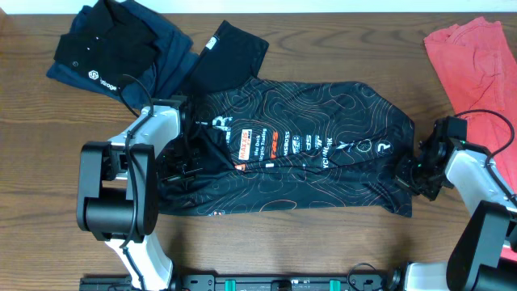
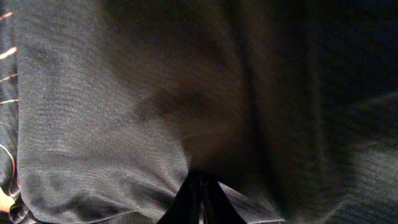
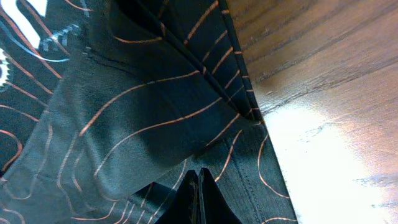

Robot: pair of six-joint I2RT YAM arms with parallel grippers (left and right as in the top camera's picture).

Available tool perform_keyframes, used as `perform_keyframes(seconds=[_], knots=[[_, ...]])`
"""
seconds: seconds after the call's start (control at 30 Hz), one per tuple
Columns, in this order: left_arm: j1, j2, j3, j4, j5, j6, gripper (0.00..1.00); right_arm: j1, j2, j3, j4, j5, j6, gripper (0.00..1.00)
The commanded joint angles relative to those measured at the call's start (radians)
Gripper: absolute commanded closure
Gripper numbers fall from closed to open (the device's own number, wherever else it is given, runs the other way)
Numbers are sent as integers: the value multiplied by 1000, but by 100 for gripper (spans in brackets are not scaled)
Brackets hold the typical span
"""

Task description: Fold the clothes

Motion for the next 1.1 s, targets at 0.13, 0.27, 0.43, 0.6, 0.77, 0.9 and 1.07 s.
perform_keyframes(seconds=[0.13, 0.27, 0.43, 0.6, 0.77, 0.9, 1.07], knots=[[14, 63, -38, 37, -71, 2, 94, 5, 77, -10, -9, 62, 27, 99], [14, 63, -38, 37, -71, 2, 94, 4, 118, -9, -5, 146, 61, 99], [14, 63, -38, 38, -71, -18, 94, -33, 126, -3, 7, 166, 64, 99], [14, 63, -38, 36, -71, -18, 94, -67, 126, 22, 3, 221, 77, 99], [14, 61, -38, 29, -71, -18, 94, -76, 126, 45, 2, 229, 90, 99], [14, 39, -38, 9, -71, -18, 94, -76, 126, 63, -11, 231, 97, 99], [14, -38, -38, -7, -71, -23, 94, -78, 124, 82, -45, 229, 97, 99]])
